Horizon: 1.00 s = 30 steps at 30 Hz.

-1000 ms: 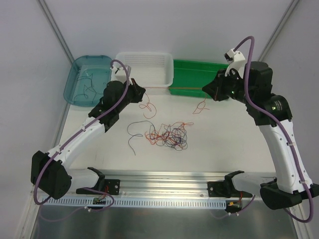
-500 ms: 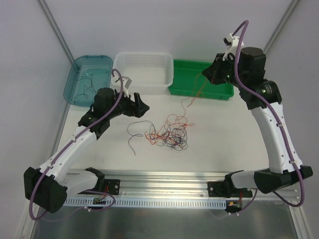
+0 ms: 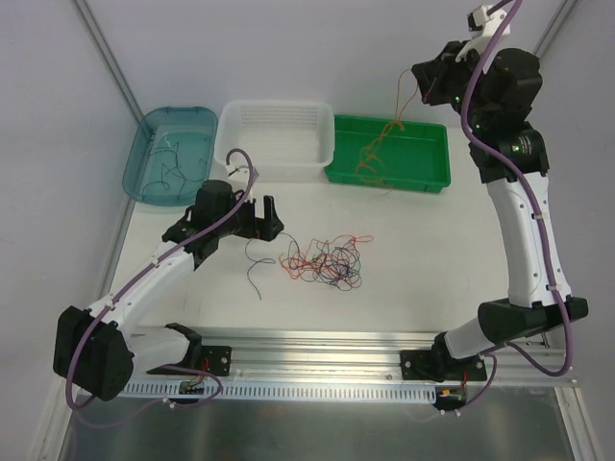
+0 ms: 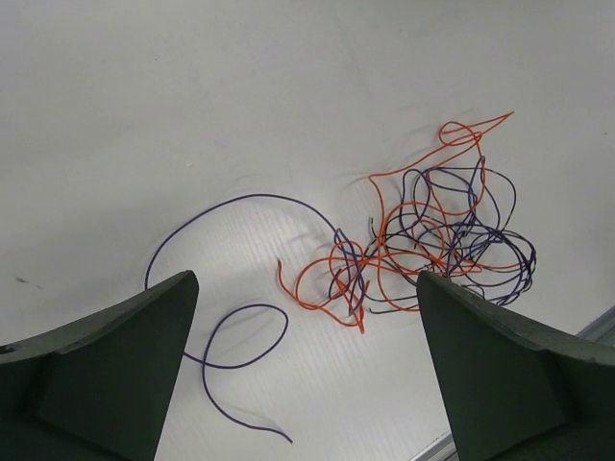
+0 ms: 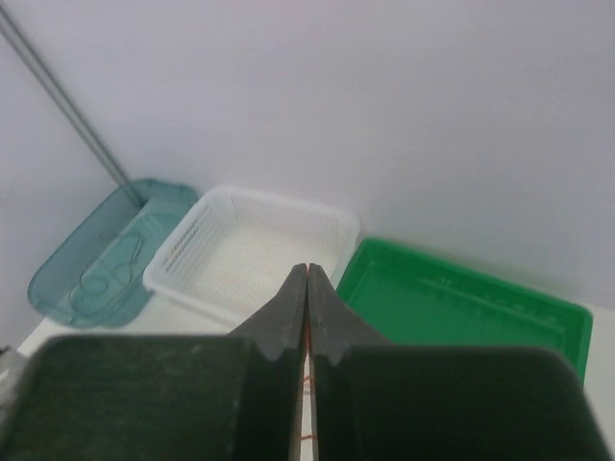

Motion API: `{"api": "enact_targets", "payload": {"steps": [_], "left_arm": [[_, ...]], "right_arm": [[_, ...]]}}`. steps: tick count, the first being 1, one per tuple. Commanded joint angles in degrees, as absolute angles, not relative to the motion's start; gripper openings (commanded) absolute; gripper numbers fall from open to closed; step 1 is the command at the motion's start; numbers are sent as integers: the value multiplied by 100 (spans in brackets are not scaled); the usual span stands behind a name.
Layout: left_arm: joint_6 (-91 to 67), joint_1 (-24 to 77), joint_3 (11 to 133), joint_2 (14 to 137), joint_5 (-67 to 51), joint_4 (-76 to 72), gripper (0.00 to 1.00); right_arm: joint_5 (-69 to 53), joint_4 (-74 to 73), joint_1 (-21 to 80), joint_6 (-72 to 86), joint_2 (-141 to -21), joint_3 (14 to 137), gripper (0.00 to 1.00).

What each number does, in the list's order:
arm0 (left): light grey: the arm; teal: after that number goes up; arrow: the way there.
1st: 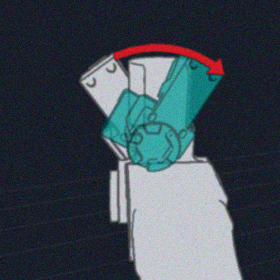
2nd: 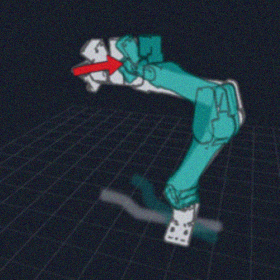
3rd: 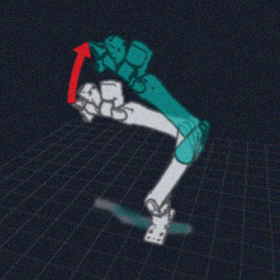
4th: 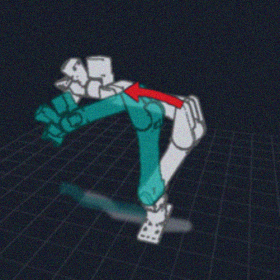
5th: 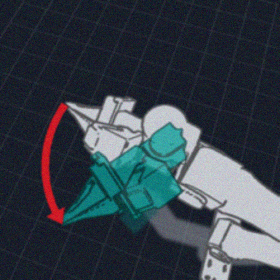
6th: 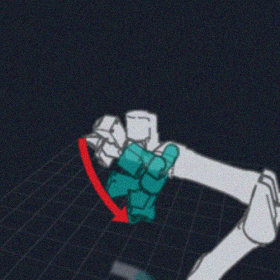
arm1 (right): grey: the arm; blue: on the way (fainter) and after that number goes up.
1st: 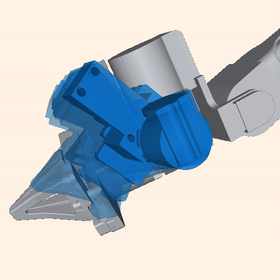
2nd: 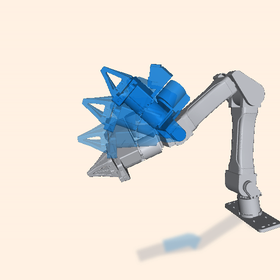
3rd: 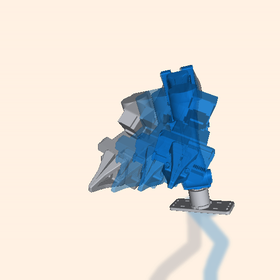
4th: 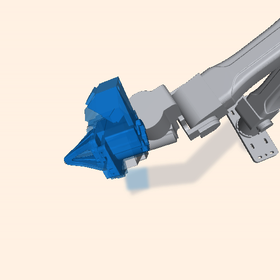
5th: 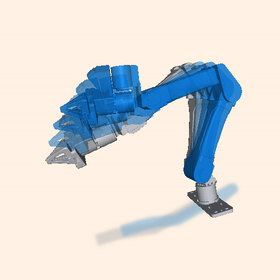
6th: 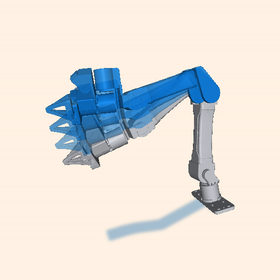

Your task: Untangle the cables

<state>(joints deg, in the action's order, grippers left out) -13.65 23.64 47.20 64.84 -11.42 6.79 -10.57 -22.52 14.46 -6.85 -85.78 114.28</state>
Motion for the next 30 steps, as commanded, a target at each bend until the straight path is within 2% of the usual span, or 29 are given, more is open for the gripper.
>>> {"api": "enact_targets", "payload": {"steps": [1, 9, 19, 27, 30], "left_arm": [[-1274, 2373, 4939, 6670, -1055, 817, 99], [-1309, 2382, 5036, 7013, -1098, 949, 99], [-1310, 2382, 5106, 7339, -1169, 1011, 99], [-1327, 2373, 5185, 7593, -1309, 1072, 99], [-1354, 2373, 5221, 7638, -1380, 1081, 99]], "right_arm": [[-511, -942, 1275, -791, -8832, 11768, 1], [-35, 130, 950, -1019, -9754, 12041, 1], [158, 194, 475, -661, -11599, 12278, 1], [-182, 255, 396, -53, -11997, 10927, 1], [-456, 89, 396, 226, -12155, 10819, 1]]}}
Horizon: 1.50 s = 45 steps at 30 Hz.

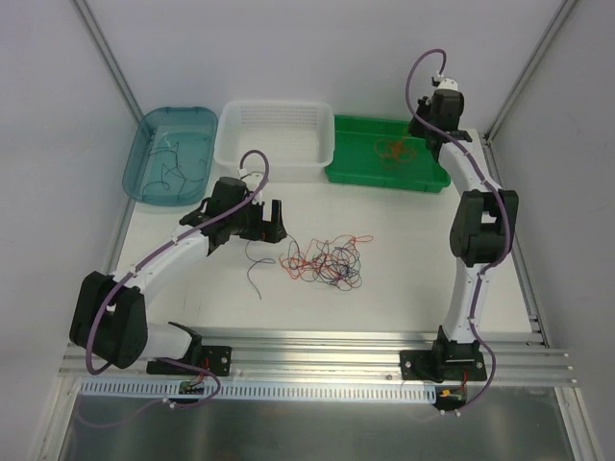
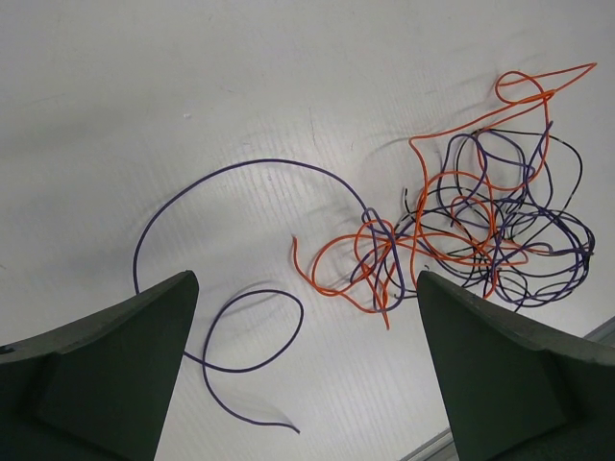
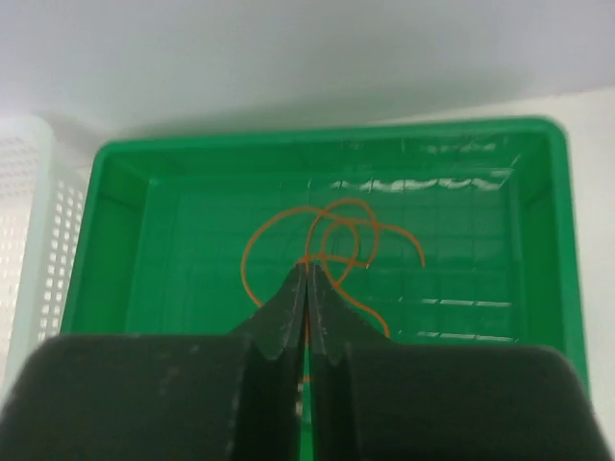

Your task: Untangle the cables

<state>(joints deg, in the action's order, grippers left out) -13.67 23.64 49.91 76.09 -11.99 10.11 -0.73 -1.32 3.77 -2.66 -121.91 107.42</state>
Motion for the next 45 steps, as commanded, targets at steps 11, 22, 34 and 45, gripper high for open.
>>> {"api": "enact_targets", "payload": {"steps": [11, 22, 34, 45], "left_arm": [[-1476, 2373, 5229, 7620, -1634, 1099, 99], [-1362, 2715, 5291, 7690, -2224, 1090, 99], [-3319, 4104, 4790, 7691, -584, 809, 99], [-5052, 4597, 4676, 8182, 975, 747, 95]], "right_arm": [[-887, -1099, 325, 132, -11999, 10882, 61], [-1309, -2873, 957, 245, -9416, 8897, 81], [-159, -2225, 2293, 1581, -8551, 6268, 80], [624, -1362, 2865, 2513, -9333, 5915, 74]]}}
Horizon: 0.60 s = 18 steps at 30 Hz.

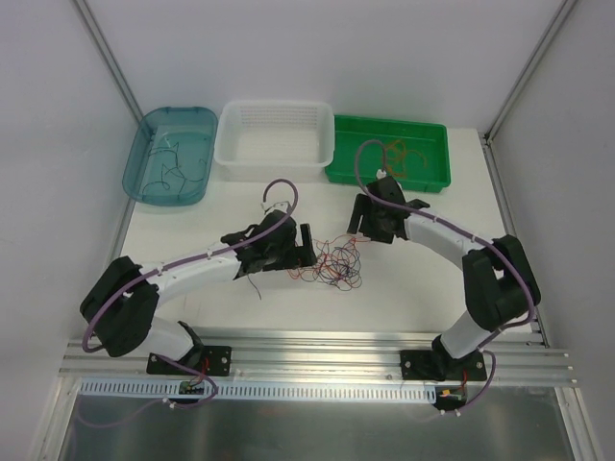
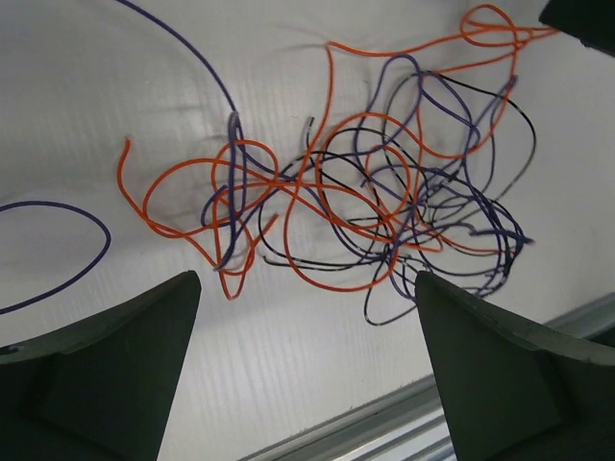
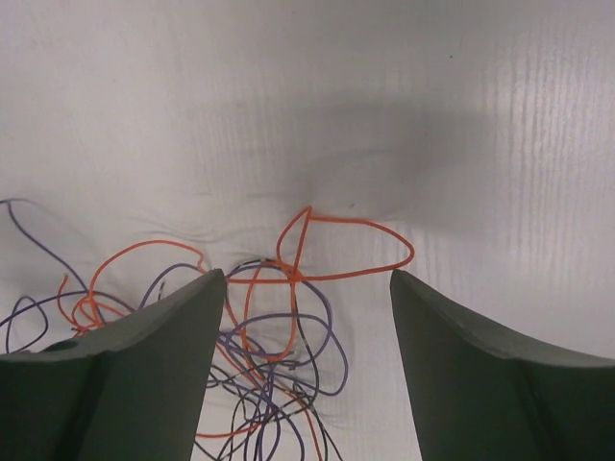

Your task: Untangle the cables

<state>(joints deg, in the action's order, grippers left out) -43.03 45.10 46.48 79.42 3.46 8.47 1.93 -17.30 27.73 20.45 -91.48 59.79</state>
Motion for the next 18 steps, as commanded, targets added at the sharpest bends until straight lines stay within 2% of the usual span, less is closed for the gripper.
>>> {"api": "enact_targets", "payload": {"steps": [1, 4, 7, 10, 13, 14, 16, 17, 18], "left_arm": [[-5123, 4597, 4676, 8278, 967, 738, 95], [-5360, 4597, 4711, 8665, 835, 703, 92], [-5598, 4605, 4623, 8929, 774, 624, 86], [-5756, 4605, 4527, 9070, 686, 545, 79], [-5853, 4614, 4439, 9184, 642, 492, 69], [-5880, 4614, 4395, 9202, 642, 466, 62], [-5932, 4614, 4307, 9185, 659, 457, 53], [-5950, 4614, 4281, 9167, 677, 466, 42], [-5950, 4614, 4245, 9141, 703, 466, 35]], "right_arm": [[633, -1328, 2891, 2531, -9395, 5915, 73], [571, -1231, 2927, 2531, -9615, 5915, 67], [510, -1204, 2962, 2479, -9703, 5906, 57], [440, -1178, 2988, 2443, -9729, 5880, 42], [440, -1143, 2997, 2435, -9695, 5801, 26], [439, -1134, 2997, 2417, -9677, 5783, 17], [474, -1151, 2997, 2365, -9607, 5748, 8], [509, -1169, 2997, 2338, -9563, 5748, 1], [545, -1239, 2997, 2294, -9441, 5739, 1]]}}
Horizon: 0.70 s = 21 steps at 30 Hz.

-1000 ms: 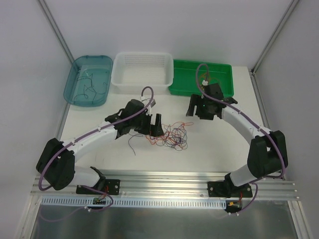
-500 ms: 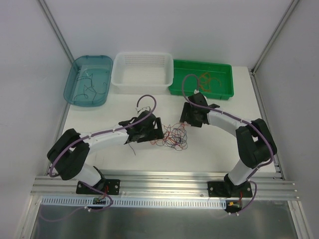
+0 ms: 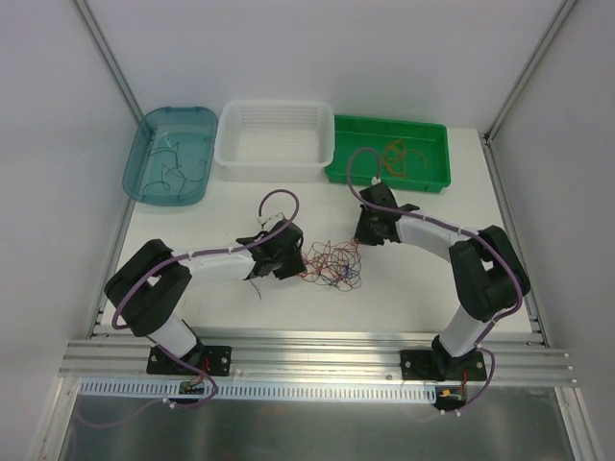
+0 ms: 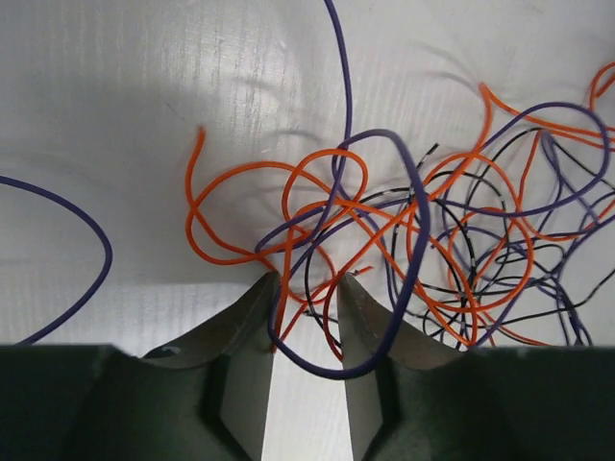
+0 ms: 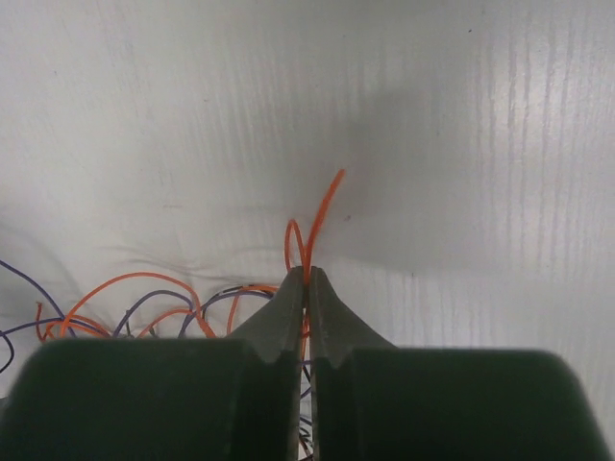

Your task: Untangle the cables

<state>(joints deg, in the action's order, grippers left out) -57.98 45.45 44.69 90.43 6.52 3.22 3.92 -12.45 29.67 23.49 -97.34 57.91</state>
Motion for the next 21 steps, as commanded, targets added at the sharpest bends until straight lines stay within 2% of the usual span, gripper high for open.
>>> {"api": "enact_targets", "payload": {"steps": [1, 2, 3, 6, 10, 17, 19, 21], "left_arm": [[-5959, 4614, 4210, 9062, 729, 457, 29], [-5959, 4614, 4140, 9018, 790, 466, 25], [-5950, 4614, 4105, 8965, 817, 466, 15], [-5863, 4605, 3964, 8719, 958, 483, 1], [-5669, 4527, 3867, 8316, 1169, 597, 0], [-5125, 4035, 3806, 7718, 1380, 1072, 1], [-4958, 3911, 3797, 7455, 1424, 1107, 3], [-4668, 3867, 3806, 7287, 1441, 1143, 13]], "right_arm": [[597, -1283, 2988, 2198, -9352, 5748, 1], [702, -1353, 2997, 2136, -9256, 5783, 1], [790, -1510, 2988, 2066, -9142, 5818, 1], [1229, -1966, 2962, 1706, -8580, 6055, 1], [1782, -2609, 2691, 1152, -7771, 6617, 1], [1872, -3577, 1952, 151, -6654, 7926, 1], [1706, -3761, 1890, -236, -6426, 8357, 1], [1495, -3884, 1890, -360, -6233, 8612, 1]]}}
